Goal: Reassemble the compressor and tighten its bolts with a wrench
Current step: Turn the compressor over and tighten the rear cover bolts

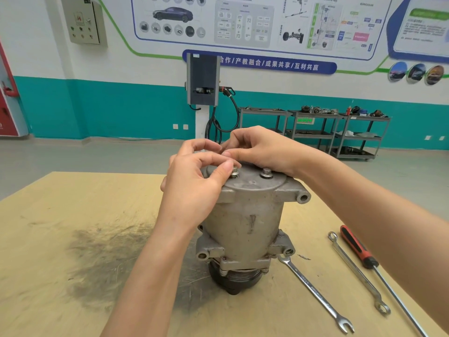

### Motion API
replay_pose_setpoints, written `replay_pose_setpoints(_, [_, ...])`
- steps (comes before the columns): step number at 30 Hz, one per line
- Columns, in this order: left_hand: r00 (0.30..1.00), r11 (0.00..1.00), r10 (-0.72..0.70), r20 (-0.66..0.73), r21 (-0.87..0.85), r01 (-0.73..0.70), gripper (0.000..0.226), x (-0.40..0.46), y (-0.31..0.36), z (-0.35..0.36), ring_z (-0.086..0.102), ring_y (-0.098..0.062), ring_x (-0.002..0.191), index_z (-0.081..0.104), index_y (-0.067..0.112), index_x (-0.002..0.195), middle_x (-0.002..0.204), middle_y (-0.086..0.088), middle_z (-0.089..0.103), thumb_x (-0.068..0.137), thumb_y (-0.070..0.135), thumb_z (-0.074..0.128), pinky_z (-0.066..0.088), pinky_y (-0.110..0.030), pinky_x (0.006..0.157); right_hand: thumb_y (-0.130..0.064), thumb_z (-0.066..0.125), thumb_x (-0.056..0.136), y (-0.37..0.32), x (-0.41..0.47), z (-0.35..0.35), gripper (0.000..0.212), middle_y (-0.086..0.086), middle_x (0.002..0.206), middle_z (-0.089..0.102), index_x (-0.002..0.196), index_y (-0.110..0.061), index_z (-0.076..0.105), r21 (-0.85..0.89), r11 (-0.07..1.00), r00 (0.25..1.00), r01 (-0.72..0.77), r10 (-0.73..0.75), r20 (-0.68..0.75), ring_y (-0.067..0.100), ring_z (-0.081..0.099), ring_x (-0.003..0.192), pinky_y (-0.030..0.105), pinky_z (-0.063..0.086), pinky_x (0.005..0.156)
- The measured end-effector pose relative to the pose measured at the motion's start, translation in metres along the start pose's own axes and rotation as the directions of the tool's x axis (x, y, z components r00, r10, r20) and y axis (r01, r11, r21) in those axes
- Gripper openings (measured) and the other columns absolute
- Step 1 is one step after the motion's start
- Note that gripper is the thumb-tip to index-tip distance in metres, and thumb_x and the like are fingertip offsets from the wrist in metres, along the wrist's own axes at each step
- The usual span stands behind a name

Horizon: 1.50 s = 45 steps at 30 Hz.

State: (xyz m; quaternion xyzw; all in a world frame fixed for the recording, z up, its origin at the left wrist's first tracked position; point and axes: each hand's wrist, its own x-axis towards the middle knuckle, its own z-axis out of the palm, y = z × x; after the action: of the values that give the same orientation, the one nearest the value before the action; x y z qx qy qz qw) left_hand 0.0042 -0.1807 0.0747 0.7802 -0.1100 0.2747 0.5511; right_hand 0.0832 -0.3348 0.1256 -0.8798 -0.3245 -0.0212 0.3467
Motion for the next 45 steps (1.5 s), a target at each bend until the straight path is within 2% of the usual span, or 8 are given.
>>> replay_pose_setpoints(7, [0.996,0.997,-0.026,-0.09,0.076,0.033,0.018,-0.004,0.007,0.003,0.047,-0.008,0.12,0.067,0.043,0.063,0.106,0.023,0.054,0.065,0.059,0.075,0.032,-0.052,0.106,-0.027,0.064,0.093,0.003,-0.003,-0.002,0.013,-0.005,0.107,0.072,0.103,-0.018,0.068,0.072,0.997,1.0,0.01,-0.01,0.01,0.006,0.066,0.099,0.02,0.051,0.091])
replay_pose_setpoints(16, [0.999,1.0,-0.02,-0.026,-0.012,0.02,0.014,-0.001,0.003,0.001,0.051,-0.009,0.116,0.071,0.042,0.065,0.107,0.018,0.057,0.075,0.036,0.079,0.034,-0.054,0.105,-0.03,0.067,0.09,-0.002,0.004,0.002,0.023,-0.004,0.101,0.073,0.078,-0.016,0.055,-0.045,0.999,1.0,-0.011,0.011,0.002,0.008,0.067,0.098,0.024,0.054,0.085])
replay_pose_setpoints(21, [0.998,1.0,-0.014,0.059,-0.009,0.015,0.019,0.001,0.002,0.001,0.046,-0.014,0.123,0.075,0.042,0.074,0.113,0.017,0.055,0.086,0.027,0.072,0.031,-0.053,0.107,-0.031,0.063,0.093,0.003,-0.004,-0.003,0.016,-0.009,0.098,0.072,0.105,-0.02,0.068,0.078,0.997,1.0,-0.016,0.014,0.026,0.0,0.066,0.09,0.014,0.051,0.082])
replay_pose_setpoints(24, [0.995,0.999,-0.023,0.094,-0.029,0.026,0.027,0.0,0.003,0.002,0.045,-0.014,0.124,0.074,0.043,0.073,0.114,0.018,0.054,0.09,0.023,0.067,0.031,-0.053,0.108,-0.026,0.063,0.094,0.005,-0.002,-0.003,0.011,0.0,0.098,0.072,0.098,-0.016,0.068,0.064,0.998,1.0,-0.012,0.011,0.028,0.004,0.065,0.086,0.021,0.052,0.083])
replay_pose_setpoints(28, [1.0,1.0,-0.012,-0.005,0.018,0.012,0.009,-0.001,0.006,0.001,0.045,-0.009,0.122,0.07,0.044,0.07,0.111,0.021,0.054,0.078,0.042,0.073,0.033,-0.051,0.106,-0.027,0.068,0.09,0.003,0.003,0.0,0.019,-0.015,0.096,0.072,0.079,-0.016,0.057,0.017,1.0,1.0,-0.011,0.011,0.008,-0.004,0.066,0.09,0.014,0.051,0.078])
replay_pose_setpoints(32, [0.996,0.997,-0.02,-0.083,0.071,0.026,0.015,-0.003,0.007,0.002,0.048,-0.008,0.118,0.068,0.039,0.062,0.107,0.022,0.053,0.068,0.047,0.079,0.037,-0.053,0.101,-0.025,0.066,0.093,0.007,-0.001,-0.003,0.009,-0.008,0.108,0.072,0.101,-0.022,0.068,0.078,0.997,1.0,0.021,-0.023,0.02,0.004,0.066,0.101,0.027,0.051,0.094])
replay_pose_setpoints(41, [0.997,0.999,-0.02,0.075,-0.024,0.022,0.023,0.002,-0.002,-0.001,0.047,-0.008,0.12,0.075,0.046,0.075,0.108,0.032,0.052,0.087,0.028,0.069,0.04,-0.052,0.101,-0.035,0.065,0.092,0.004,0.003,0.001,0.014,-0.014,0.083,0.067,0.088,-0.022,0.066,-0.02,1.0,1.0,0.014,-0.014,0.011,-0.003,0.062,0.078,0.019,0.045,0.075])
replay_pose_setpoints(45, [0.999,1.0,-0.004,0.037,-0.013,0.004,0.01,0.0,0.002,0.001,0.047,-0.011,0.123,0.074,0.045,0.076,0.112,0.023,0.055,0.078,0.051,0.067,0.033,-0.052,0.107,-0.033,0.065,0.092,0.004,0.0,-0.002,0.012,-0.009,0.092,0.07,0.094,-0.022,0.067,0.012,1.0,0.999,0.02,-0.02,0.025,-0.001,0.064,0.084,0.018,0.049,0.077])
